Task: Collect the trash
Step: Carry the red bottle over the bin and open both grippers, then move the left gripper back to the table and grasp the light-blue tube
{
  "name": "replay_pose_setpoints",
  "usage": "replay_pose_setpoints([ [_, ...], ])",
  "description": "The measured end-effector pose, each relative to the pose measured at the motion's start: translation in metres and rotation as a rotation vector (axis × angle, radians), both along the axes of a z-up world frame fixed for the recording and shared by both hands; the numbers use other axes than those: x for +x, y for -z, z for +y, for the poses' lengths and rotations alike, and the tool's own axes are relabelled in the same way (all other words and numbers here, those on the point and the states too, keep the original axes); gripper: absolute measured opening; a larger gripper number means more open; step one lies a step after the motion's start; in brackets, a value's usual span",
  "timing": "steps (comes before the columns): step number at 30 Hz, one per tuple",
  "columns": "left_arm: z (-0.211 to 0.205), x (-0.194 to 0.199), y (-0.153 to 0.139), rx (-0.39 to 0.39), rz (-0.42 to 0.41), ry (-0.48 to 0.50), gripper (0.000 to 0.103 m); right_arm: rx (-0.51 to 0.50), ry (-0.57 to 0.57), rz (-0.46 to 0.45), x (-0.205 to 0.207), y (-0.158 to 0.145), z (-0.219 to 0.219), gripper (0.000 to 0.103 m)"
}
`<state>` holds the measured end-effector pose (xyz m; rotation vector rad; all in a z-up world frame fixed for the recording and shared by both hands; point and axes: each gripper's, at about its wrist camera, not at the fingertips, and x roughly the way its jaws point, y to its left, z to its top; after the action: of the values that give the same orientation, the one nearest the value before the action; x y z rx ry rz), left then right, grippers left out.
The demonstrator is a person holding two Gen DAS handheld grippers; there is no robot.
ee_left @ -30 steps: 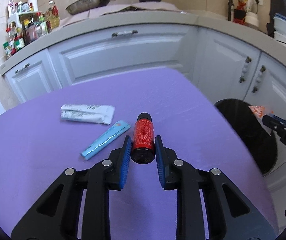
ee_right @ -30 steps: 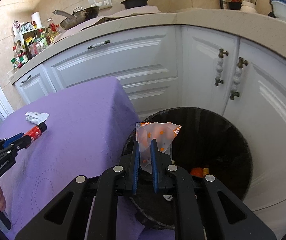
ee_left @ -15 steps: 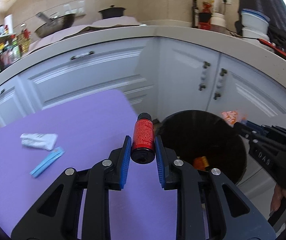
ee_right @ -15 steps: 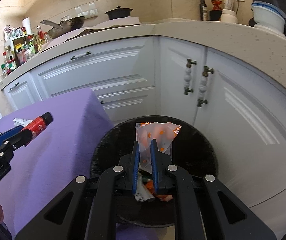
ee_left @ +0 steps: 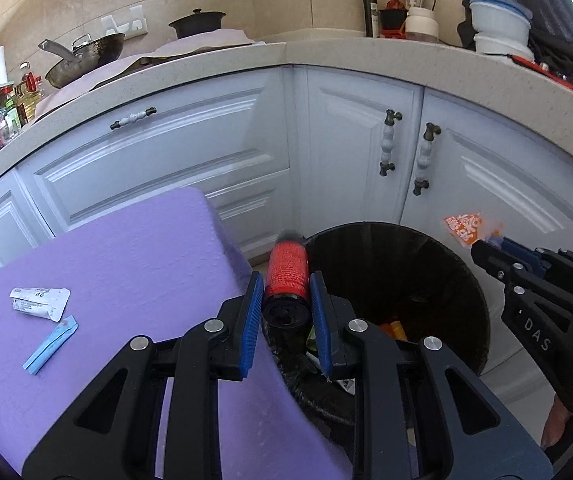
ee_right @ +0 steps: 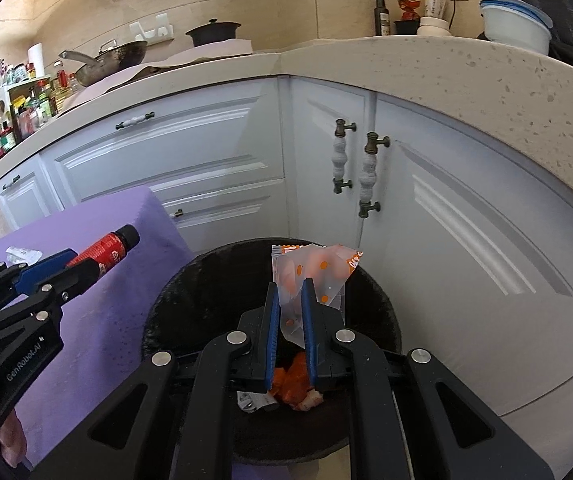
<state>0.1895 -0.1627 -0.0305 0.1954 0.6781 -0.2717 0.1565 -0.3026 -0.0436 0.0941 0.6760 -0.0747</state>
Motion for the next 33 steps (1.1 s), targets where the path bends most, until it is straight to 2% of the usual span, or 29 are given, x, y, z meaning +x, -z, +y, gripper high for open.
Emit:
replay_pose_setpoints([
  [2, -0.003, 0.002, 0.004, 0.020, 0.001, -0.008, 0.034, 0.004, 0.006, -0.004, 0.003, 0.003, -0.004, 0.018],
  [3, -0.004, 0.003, 0.006, 0.028, 0.004, -0.010, 0.043, 0.005, 0.008, 0.001, 0.006, 0.006, -0.005, 0.030],
  [4, -0.005, 0.003, 0.006, 0.028, 0.004, -0.011, 0.045, 0.002, 0.016, 0.003, 0.008, 0.009, -0.006, 0.042],
  [5, -0.004, 0.002, 0.007, 0.027, 0.007, -0.010, 0.045, 0.000, 0.027, 0.002, 0.009, 0.010, -0.008, 0.045],
  [10, 0.007, -0.001, 0.003, 0.026, 0.008, -0.025, 0.046, 0.016, 0.043, -0.006, 0.005, 0.009, -0.011, 0.045],
  [23, 0.069, -0.017, -0.014, 0.023, -0.008, -0.122, 0.047, 0.032, -0.014, -0.029, -0.002, -0.006, 0.019, 0.045],
  [33, 0.146, -0.022, -0.008, 0.048, 0.010, -0.278, 0.048, 0.047, -0.103, -0.034, 0.000, -0.017, 0.061, 0.046],
])
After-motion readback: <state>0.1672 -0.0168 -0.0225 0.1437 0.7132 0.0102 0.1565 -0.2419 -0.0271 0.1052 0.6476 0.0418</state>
